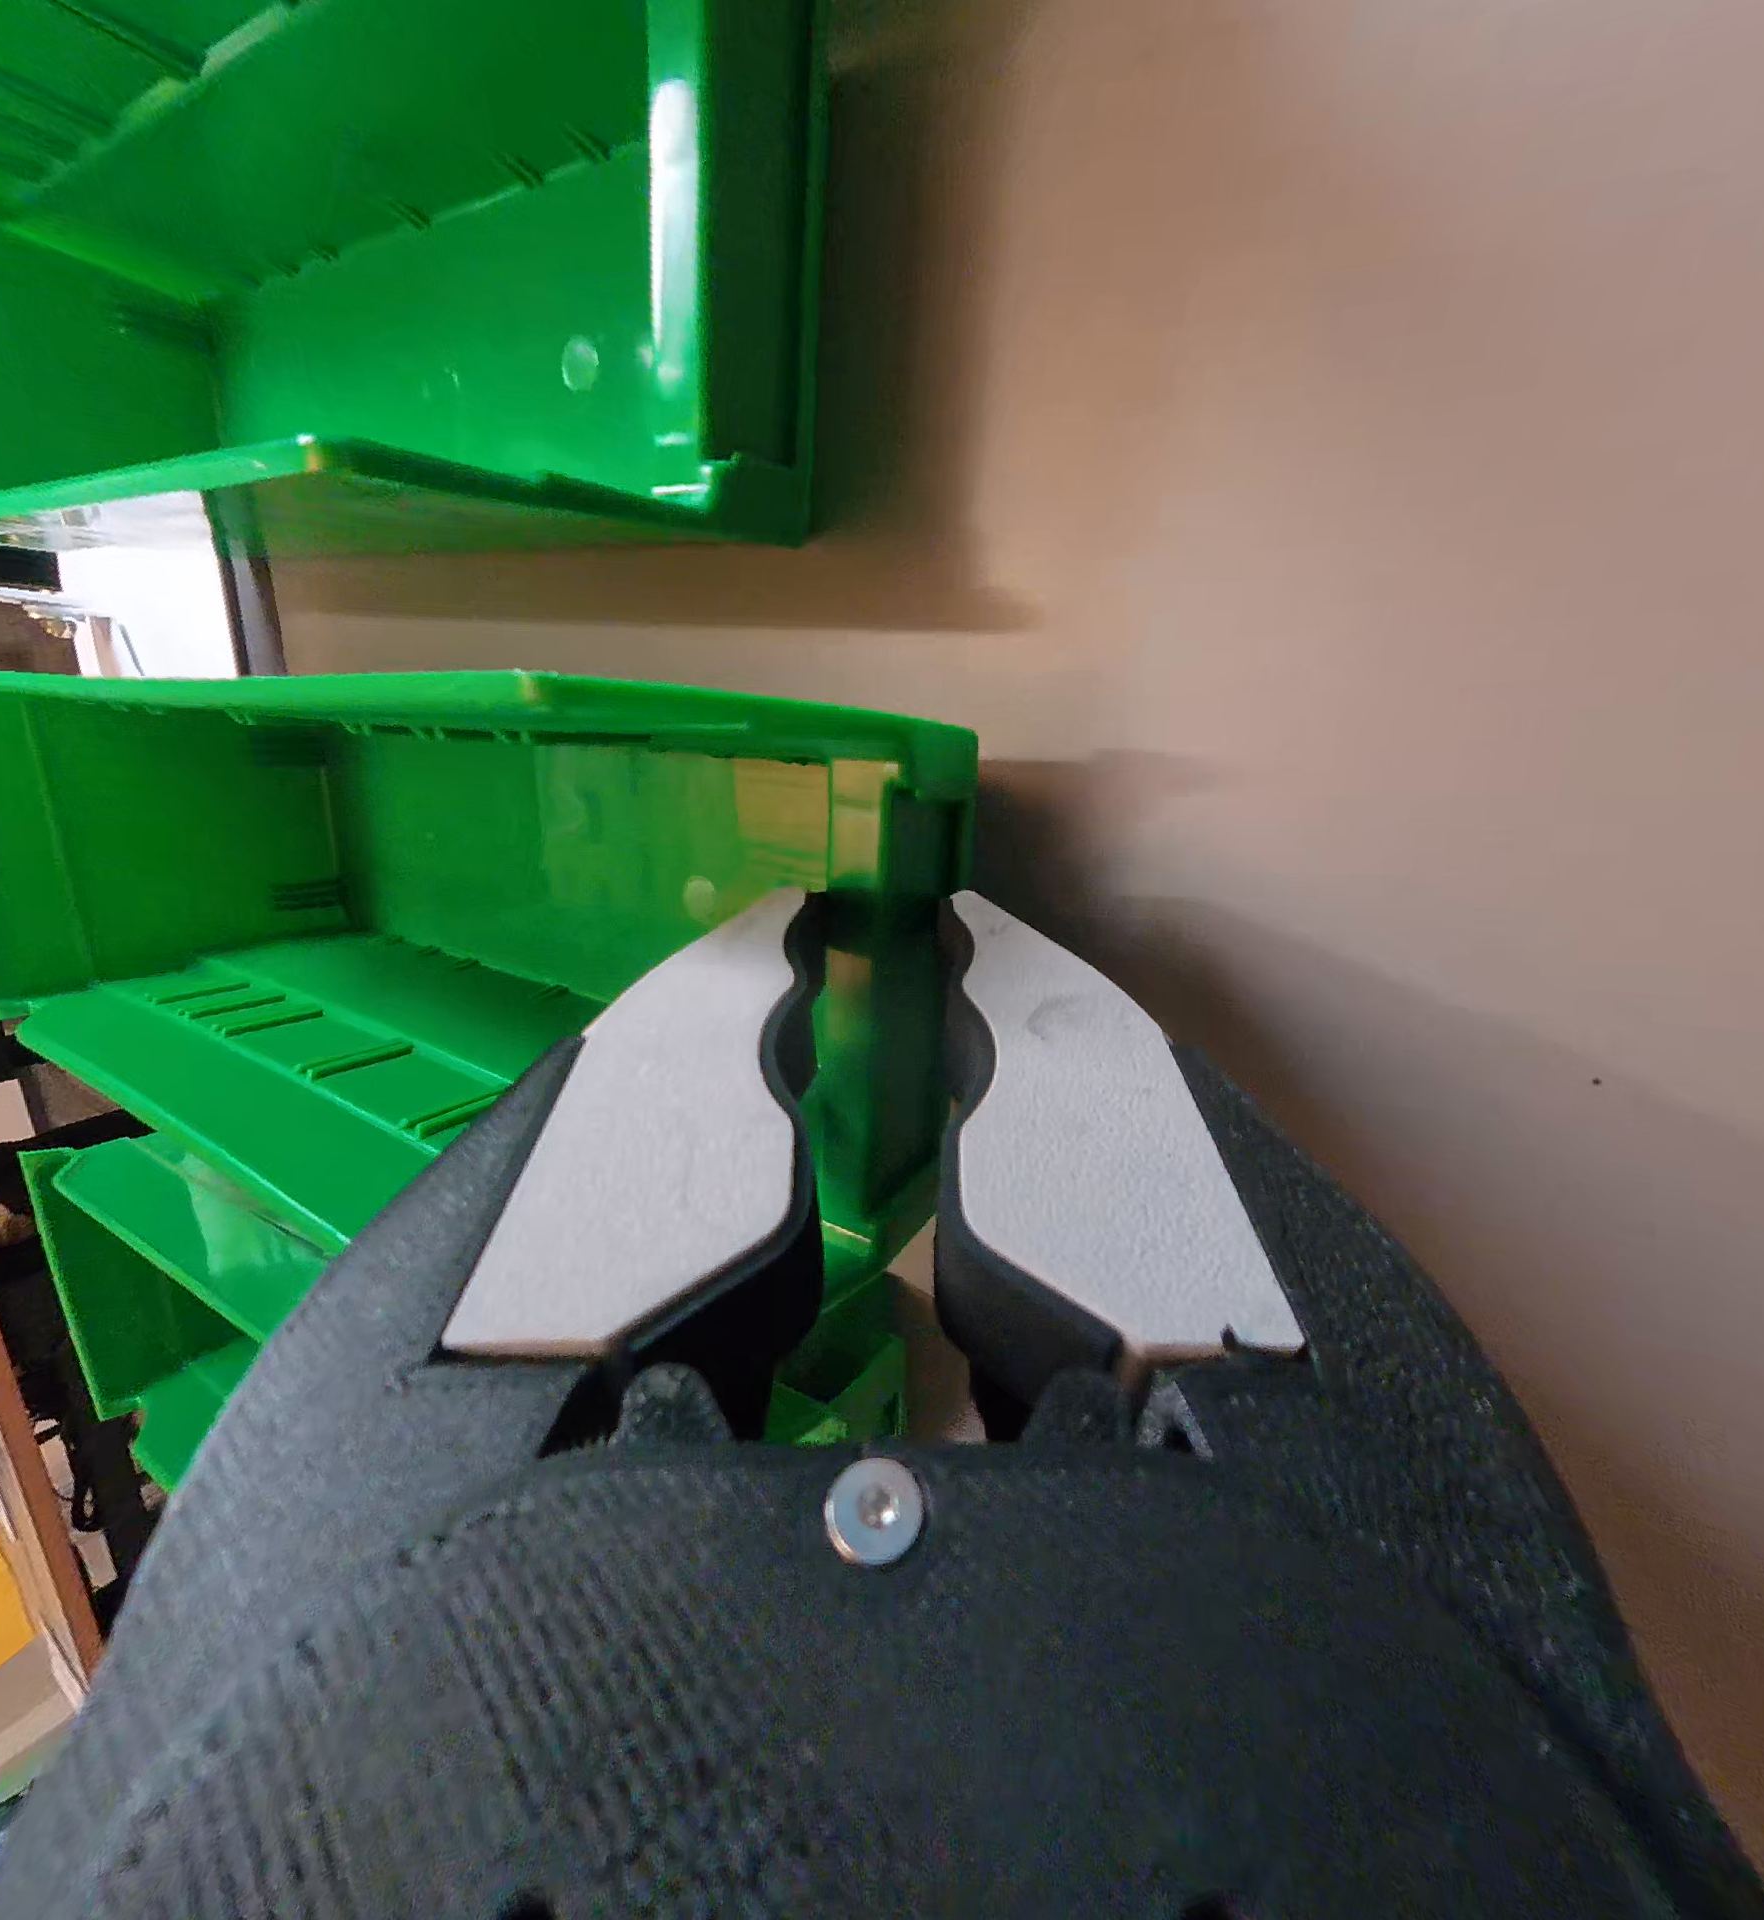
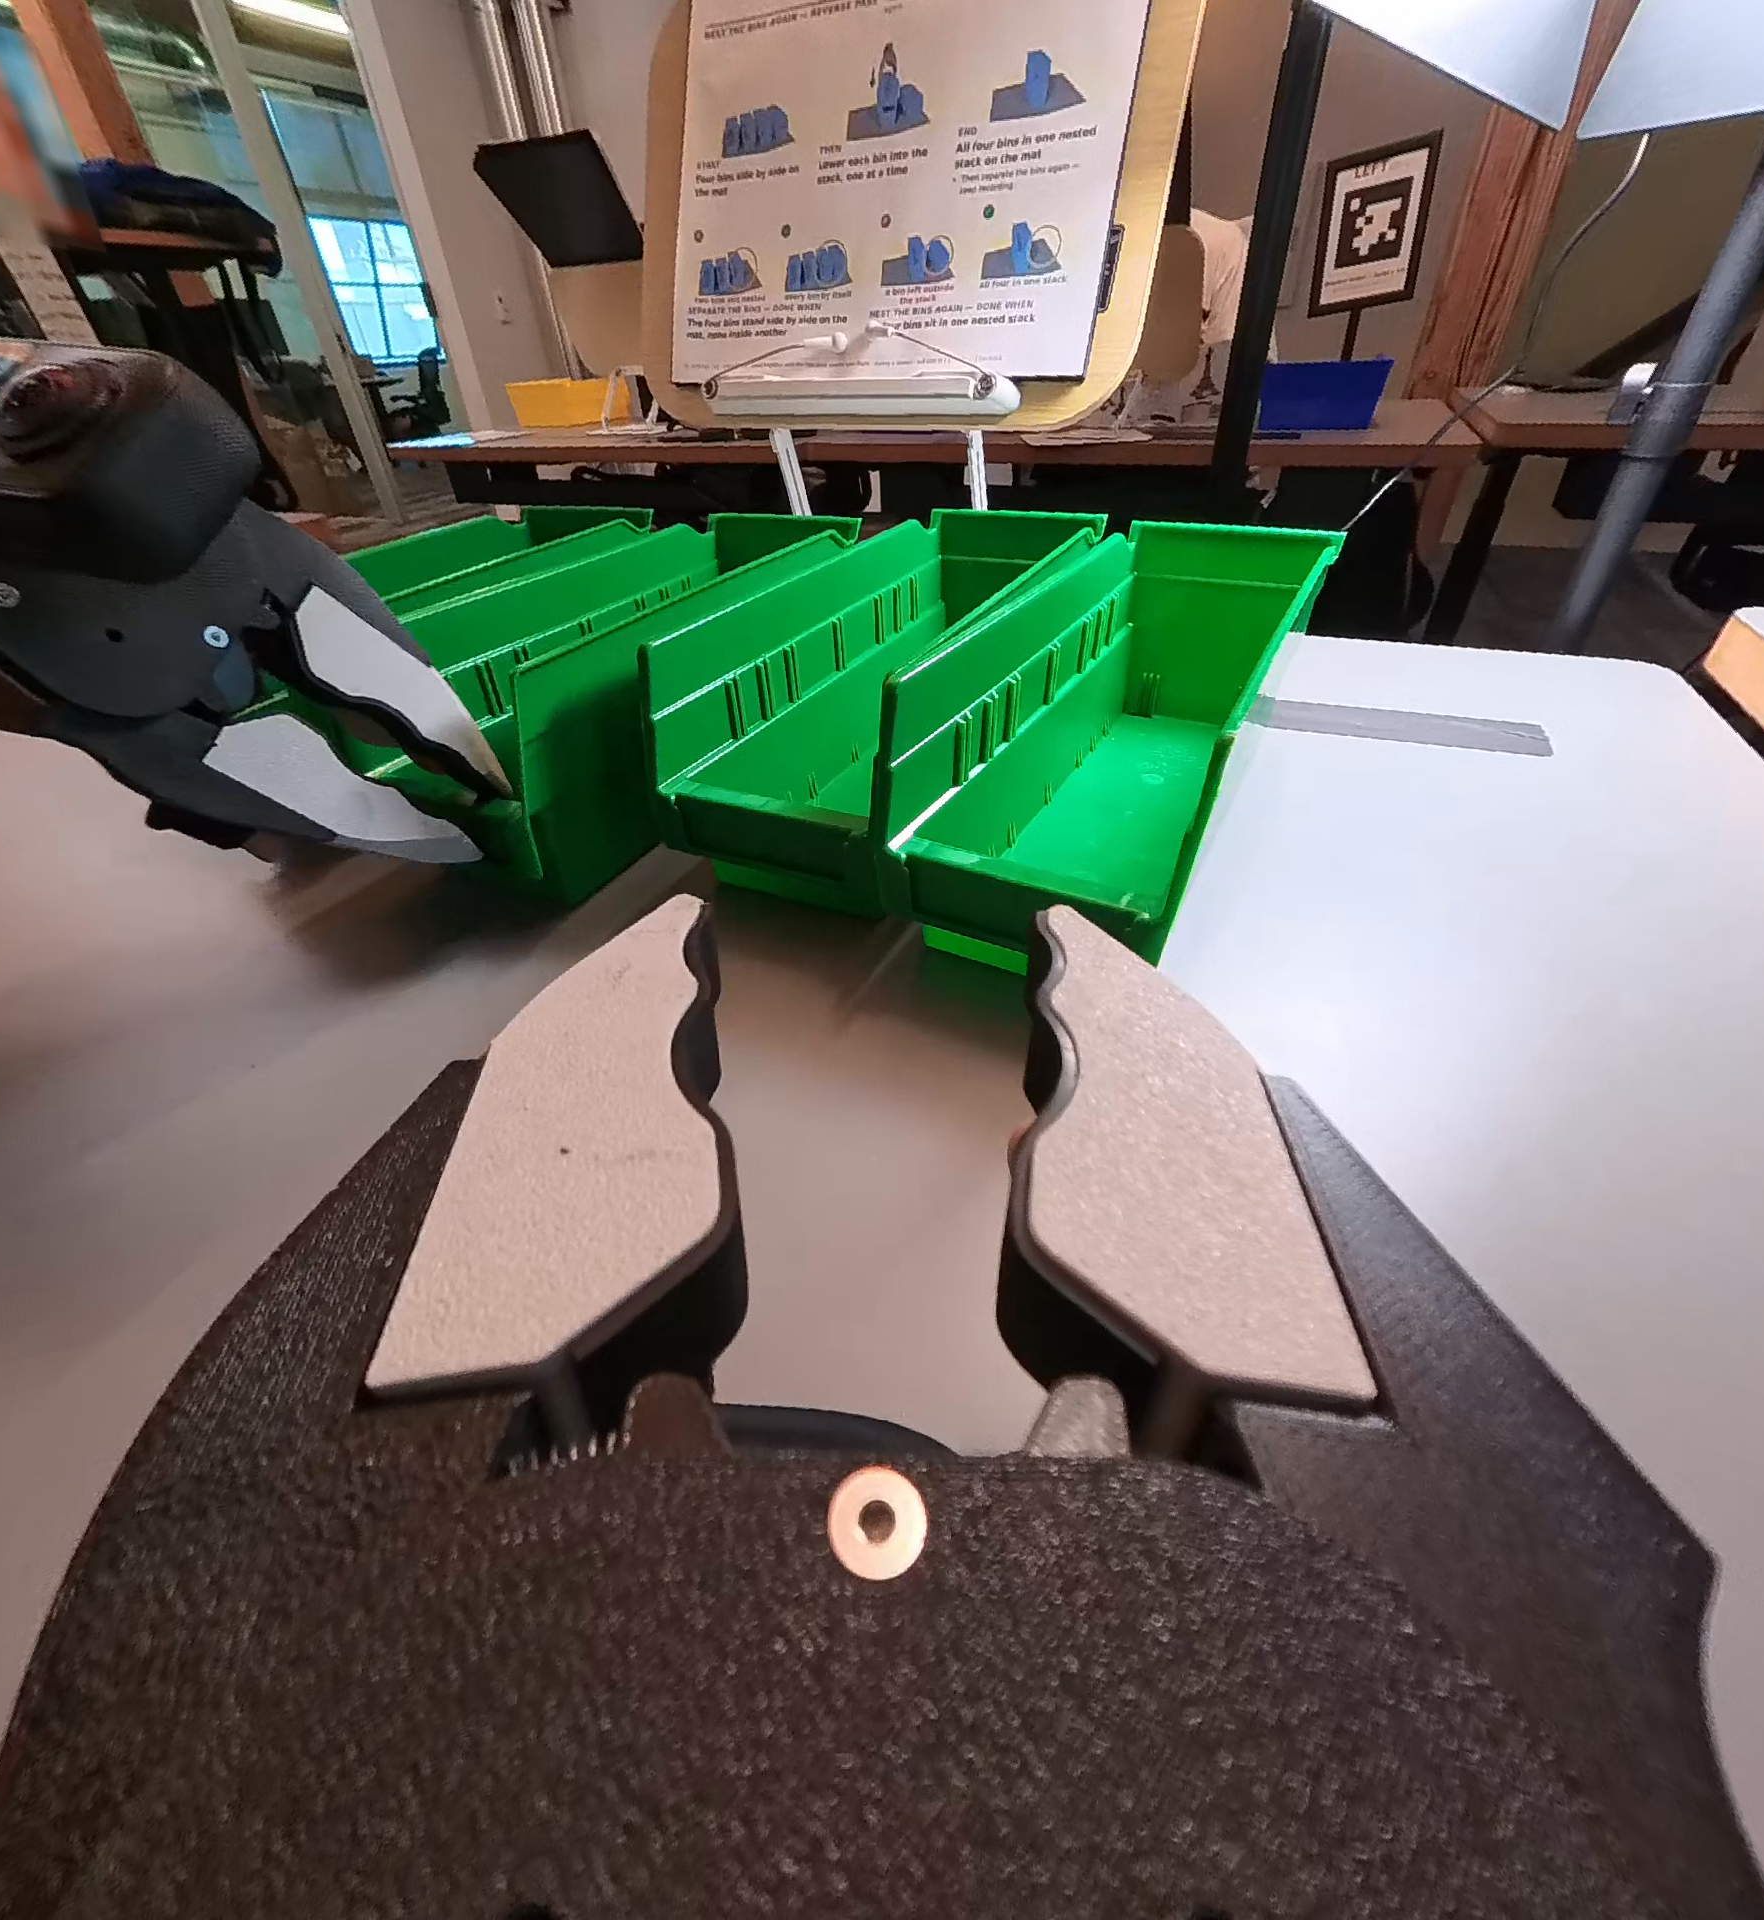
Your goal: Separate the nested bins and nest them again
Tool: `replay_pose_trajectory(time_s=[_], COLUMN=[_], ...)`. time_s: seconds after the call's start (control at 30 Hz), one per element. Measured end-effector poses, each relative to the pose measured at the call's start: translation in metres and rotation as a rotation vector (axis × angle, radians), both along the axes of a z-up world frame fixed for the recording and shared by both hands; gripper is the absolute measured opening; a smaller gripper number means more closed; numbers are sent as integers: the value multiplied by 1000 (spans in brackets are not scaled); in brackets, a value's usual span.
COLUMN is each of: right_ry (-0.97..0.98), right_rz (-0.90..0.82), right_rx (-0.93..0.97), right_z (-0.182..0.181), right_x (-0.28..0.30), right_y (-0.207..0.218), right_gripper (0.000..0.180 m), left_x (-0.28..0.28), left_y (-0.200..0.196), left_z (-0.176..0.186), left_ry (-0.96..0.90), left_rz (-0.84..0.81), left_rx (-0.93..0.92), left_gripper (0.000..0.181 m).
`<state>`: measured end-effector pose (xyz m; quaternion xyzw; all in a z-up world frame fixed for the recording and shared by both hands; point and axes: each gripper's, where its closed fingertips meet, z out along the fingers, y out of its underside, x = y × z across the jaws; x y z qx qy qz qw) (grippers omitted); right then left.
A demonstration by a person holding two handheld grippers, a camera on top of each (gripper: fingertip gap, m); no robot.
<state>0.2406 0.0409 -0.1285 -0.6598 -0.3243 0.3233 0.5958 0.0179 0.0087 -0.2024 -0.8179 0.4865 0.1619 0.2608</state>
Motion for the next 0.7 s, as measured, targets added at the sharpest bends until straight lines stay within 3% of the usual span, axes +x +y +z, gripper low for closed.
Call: replay_pose_trajectory(time_s=[0.7], right_ry=[8], right_rz=[-1], right_rx=[-2], right_z=[0], right_x=[1], right_y=[0], right_gripper=[55], left_x=[-8], left_y=[11], left_z=[1], left_ry=[2], left_rz=[14], left_rx=[29], left_gripper=[21])
